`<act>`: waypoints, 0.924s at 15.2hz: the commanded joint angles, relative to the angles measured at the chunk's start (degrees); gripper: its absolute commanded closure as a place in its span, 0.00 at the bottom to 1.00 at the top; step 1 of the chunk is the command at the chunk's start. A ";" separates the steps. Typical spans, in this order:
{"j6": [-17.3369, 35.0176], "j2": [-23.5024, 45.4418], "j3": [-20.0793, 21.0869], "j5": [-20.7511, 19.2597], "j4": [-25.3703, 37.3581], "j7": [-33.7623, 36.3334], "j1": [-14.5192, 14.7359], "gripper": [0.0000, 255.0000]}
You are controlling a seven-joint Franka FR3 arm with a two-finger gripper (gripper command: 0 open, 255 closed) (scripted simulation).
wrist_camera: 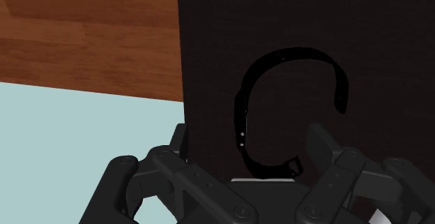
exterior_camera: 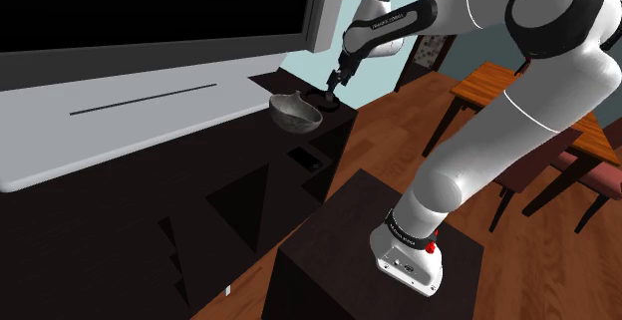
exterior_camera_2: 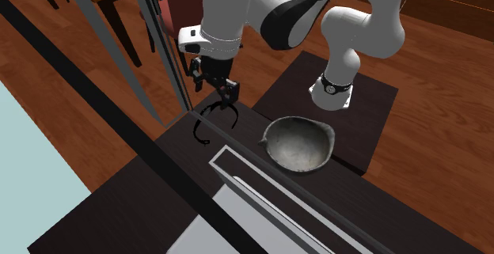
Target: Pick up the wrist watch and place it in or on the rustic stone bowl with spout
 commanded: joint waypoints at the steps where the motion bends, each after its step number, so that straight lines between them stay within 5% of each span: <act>1: 1.92 1.42 -0.41 0.38 -0.42 -0.41 0.08 0.00; 13: 5.63 4.63 -1.13 1.66 -1.03 -1.36 0.37 0.00; 14: 5.63 4.63 -1.13 1.66 -1.03 -1.36 0.37 1.00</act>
